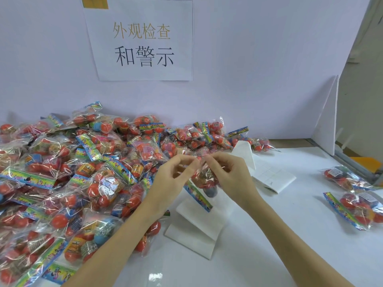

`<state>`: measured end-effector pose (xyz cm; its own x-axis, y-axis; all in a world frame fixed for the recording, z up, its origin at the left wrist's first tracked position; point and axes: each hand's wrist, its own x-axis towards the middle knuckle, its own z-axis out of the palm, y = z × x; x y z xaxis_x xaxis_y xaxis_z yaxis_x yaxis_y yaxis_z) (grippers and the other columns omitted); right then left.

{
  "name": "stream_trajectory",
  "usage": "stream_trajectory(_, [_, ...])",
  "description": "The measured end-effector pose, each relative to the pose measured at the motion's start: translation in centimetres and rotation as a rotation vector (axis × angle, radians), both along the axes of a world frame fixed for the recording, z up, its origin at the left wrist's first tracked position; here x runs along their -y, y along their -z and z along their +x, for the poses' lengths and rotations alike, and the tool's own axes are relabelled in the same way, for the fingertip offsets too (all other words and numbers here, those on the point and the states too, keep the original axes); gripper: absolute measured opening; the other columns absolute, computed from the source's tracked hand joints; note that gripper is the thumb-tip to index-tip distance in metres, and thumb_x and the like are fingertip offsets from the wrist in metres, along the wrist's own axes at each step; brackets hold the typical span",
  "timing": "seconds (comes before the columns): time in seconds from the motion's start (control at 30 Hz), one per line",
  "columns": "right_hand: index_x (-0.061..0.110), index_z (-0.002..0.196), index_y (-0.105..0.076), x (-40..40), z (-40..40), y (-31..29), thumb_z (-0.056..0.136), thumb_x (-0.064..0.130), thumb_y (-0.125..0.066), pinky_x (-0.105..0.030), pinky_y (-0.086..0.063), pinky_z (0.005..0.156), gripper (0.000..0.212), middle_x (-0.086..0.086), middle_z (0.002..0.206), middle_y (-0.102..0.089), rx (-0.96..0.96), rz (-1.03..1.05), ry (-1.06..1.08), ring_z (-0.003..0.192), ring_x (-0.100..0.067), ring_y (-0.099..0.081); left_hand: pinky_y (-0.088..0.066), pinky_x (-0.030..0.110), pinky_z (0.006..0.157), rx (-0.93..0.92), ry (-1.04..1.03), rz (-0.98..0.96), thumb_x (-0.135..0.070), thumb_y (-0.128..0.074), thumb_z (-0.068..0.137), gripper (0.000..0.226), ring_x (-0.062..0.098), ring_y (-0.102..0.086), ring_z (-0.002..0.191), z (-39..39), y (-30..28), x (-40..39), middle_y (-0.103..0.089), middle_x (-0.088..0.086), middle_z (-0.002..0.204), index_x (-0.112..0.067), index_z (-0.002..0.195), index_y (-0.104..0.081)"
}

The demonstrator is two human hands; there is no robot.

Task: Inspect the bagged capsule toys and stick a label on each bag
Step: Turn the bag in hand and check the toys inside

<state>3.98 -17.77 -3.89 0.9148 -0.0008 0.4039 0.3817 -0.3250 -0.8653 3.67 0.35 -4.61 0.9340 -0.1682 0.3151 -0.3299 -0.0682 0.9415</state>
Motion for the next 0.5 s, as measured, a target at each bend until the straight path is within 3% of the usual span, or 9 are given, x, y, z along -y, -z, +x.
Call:
stream_trajectory(0.1, [0.019,0.106,-0.076,-0.2,-0.1,0.0,0.103,0.034,-0.063,-0.029,-0.057,0.062,0.021,0.005,0.081,-0.076,-0.048,0.043,-0.035,0.071,-0.012,-0.072,-0.058,0.021,0.074,-0.001,-0.03,-0.019,-0.029,-0.073,0.092,0.017,0.015,-0.073,0.082,0.4,0.4,-0.1,-0.077,0.001,0.092,-0.017,0.104,-0.074])
stream_trajectory(0.17, [0.021,0.115,-0.072,0.1,-0.1,-0.3,0.103,0.041,-0.059,-0.019,-0.053,0.06,0.027,0.006,0.089,-0.078,-0.107,0.145,-0.072,0.072,-0.009,-0.073,-0.058,0.022,0.074,0.017,-0.063,-0.011,-0.026,-0.073,0.092,0.013,0.015,-0.072,0.081,0.6,0.5,-0.3,-0.077,0.001,0.09,-0.018,0.103,-0.075])
stream_trajectory(0.23, [0.022,0.117,-0.073,0.8,0.1,-0.6,0.103,0.041,-0.06,-0.018,-0.054,0.068,0.027,0.008,0.098,-0.078,-0.152,0.169,-0.108,0.084,-0.009,-0.073,-0.059,0.023,0.076,0.019,-0.1,-0.045,-0.019,-0.071,0.096,0.012,0.015,-0.073,0.085,0.6,0.4,-0.4,-0.076,0.0,0.091,-0.023,0.106,-0.075])
stream_trajectory(0.37, [0.019,0.094,-0.08,1.0,0.2,-0.5,0.102,0.03,-0.066,-0.023,-0.056,0.076,0.02,0.005,0.083,-0.077,-0.154,0.142,-0.058,0.076,-0.005,-0.068,-0.059,0.028,0.085,0.03,-0.177,-0.024,-0.016,-0.064,0.103,0.018,0.013,-0.072,0.094,0.6,0.6,-0.4,-0.077,-0.005,0.098,-0.027,0.108,-0.077])
stream_trajectory(0.43, [0.018,0.088,-0.08,0.9,0.2,-0.5,0.1,0.029,-0.069,-0.026,-0.056,0.074,0.021,0.002,0.079,-0.075,-0.139,0.167,-0.033,0.072,-0.006,-0.065,-0.057,0.03,0.093,-0.008,-0.133,-0.055,-0.027,-0.061,0.105,0.018,0.015,-0.07,0.099,0.5,0.5,-0.4,-0.077,-0.005,0.101,-0.024,0.108,-0.078])
stream_trajectory(0.5, [0.018,0.084,-0.079,0.7,0.1,-0.6,0.1,0.029,-0.069,-0.027,-0.053,0.069,0.021,0.001,0.073,-0.072,-0.114,0.136,-0.04,0.068,-0.008,-0.061,-0.055,0.028,0.09,-0.044,-0.091,-0.072,-0.042,-0.06,0.103,0.024,0.013,-0.069,0.096,0.3,0.2,-0.2,-0.075,-0.005,0.097,-0.024,0.104,-0.076])
